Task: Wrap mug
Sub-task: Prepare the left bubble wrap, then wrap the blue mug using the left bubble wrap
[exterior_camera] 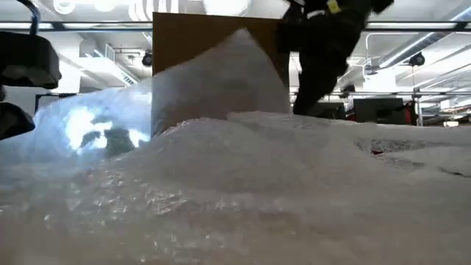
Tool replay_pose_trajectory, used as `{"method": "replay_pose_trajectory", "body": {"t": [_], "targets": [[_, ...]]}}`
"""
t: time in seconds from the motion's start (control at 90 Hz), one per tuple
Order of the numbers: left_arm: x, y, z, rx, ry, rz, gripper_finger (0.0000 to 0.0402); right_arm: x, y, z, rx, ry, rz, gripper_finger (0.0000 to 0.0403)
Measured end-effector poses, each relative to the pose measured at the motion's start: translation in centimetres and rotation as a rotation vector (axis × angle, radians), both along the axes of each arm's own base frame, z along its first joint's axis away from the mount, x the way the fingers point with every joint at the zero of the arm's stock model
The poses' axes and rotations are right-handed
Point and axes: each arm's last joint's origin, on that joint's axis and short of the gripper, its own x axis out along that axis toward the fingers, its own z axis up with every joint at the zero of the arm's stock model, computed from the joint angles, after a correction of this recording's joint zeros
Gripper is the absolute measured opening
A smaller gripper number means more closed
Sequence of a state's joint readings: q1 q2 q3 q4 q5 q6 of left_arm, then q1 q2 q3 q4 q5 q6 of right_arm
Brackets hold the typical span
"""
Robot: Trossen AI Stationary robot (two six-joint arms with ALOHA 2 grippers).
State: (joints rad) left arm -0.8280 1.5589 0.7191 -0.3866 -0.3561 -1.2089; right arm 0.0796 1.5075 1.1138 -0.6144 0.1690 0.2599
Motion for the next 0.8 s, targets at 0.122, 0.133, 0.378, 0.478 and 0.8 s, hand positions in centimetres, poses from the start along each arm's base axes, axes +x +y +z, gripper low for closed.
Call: {"method": "replay_pose_trajectory", "body": {"t": [0.122,0.133,0.378,0.478,0.8], "targets": [[-0.4,-0.5,0.0,-0.008,0.002,-0.027,0.0000,-1.2,-0.6,4.3,-0.102,-0.096,-0.044,0.0202],[-0.5,-0.5,0.0,-0.009,0.002,-0.028,0.0000,-1.4,-0.7,4.7,-0.102,-0.110,-0.045,0.0205],[0.0,-1.0,3.5,0.047,-0.021,-0.088,0.0000,-5.8,2.9,8.0,0.276,-0.179,0.161,0.0240],[0.2,-1.1,4.9,0.105,-0.036,-0.113,0.0000,-7.1,6.2,6.8,0.338,-0.110,0.258,0.0242],[0.3,-1.0,5.9,0.129,-0.058,-0.120,0.0000,-8.3,14.1,1.5,0.224,0.161,0.307,0.0210]]}}
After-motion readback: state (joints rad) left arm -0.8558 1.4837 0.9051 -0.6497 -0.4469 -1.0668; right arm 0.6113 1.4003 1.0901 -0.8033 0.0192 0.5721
